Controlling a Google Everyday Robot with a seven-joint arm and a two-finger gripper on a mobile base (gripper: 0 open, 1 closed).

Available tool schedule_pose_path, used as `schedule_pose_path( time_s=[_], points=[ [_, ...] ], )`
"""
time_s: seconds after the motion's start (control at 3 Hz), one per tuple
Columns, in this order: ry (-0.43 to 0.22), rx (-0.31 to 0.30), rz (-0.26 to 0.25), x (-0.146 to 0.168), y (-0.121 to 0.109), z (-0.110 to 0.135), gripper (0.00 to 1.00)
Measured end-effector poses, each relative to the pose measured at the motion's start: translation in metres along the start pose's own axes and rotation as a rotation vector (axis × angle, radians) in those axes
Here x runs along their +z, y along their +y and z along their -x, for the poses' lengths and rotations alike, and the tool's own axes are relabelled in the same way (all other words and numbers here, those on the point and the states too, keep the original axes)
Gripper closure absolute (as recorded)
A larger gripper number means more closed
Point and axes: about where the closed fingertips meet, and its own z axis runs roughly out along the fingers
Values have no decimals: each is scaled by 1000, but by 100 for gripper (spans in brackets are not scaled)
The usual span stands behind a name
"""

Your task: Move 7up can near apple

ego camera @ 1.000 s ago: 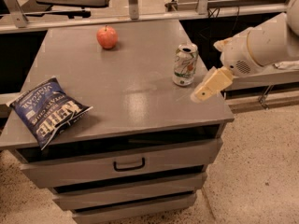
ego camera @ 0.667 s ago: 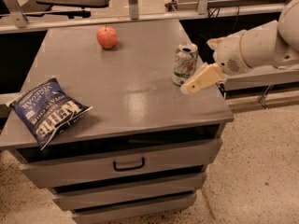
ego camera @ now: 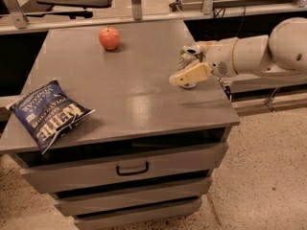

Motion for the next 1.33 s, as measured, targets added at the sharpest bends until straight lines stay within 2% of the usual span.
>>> schedule_pose_path(
  time_s=[0.33, 0.67, 1.0, 1.33],
  points=[
    [-68, 7, 4, 11, -5, 4, 37],
    [-111, -31, -23, 5, -20, 16, 61],
    [-134, -96, -75, -29, -43, 38, 83],
    [-141, -102, -77, -29, -44, 44, 100]
  ],
)
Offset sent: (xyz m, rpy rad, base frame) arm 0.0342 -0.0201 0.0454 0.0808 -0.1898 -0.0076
